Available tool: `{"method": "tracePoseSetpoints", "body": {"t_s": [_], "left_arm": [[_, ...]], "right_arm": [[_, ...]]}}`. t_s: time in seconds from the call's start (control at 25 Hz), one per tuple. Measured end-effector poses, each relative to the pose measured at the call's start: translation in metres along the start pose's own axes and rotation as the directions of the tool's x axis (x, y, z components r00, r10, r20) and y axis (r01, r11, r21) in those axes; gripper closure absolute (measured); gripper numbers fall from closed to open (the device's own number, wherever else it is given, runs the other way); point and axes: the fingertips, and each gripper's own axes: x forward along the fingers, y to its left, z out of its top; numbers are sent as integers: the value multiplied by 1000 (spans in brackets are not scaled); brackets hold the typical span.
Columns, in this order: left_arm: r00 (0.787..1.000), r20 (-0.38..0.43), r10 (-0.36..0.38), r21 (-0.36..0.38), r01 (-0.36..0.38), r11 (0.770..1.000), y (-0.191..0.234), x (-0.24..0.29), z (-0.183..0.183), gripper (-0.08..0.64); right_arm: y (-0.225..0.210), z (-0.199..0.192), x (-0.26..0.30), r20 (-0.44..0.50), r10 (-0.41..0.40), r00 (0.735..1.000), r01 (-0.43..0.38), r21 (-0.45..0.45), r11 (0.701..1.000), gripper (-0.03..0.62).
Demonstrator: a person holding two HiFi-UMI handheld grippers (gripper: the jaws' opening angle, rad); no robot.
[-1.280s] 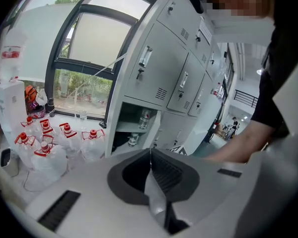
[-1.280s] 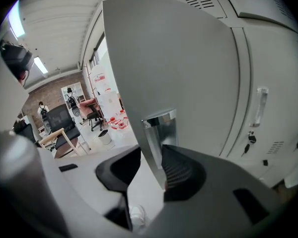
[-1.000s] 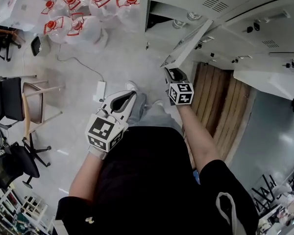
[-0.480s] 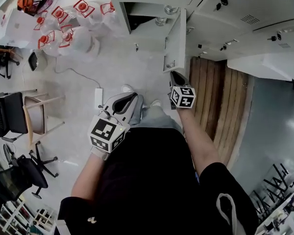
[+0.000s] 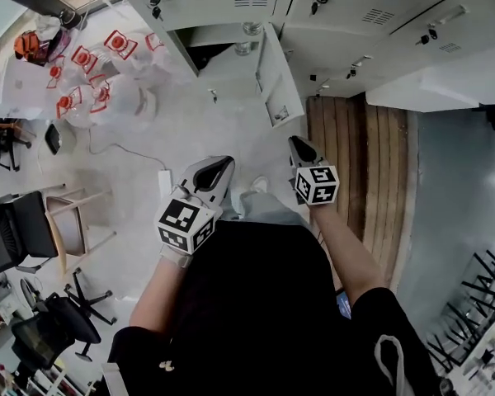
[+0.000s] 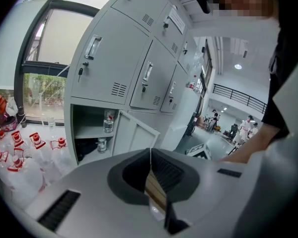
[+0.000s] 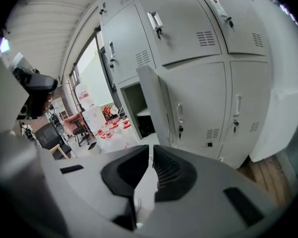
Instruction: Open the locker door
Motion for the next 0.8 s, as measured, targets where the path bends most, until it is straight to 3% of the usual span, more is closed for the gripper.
{"method": "tracePoseSetpoints", "body": {"t_s": [0.44,0.8], "left_arm": [[988,37,-151,89,147,985,-2,13,55,535],[951,75,-300,178,283,942,-23,-3,99,535]], "right_arm": [[73,136,-105,214,14,977,-4,-48,999,545],[109,204,-154,374,-40,926,73,-73,995,545]]}}
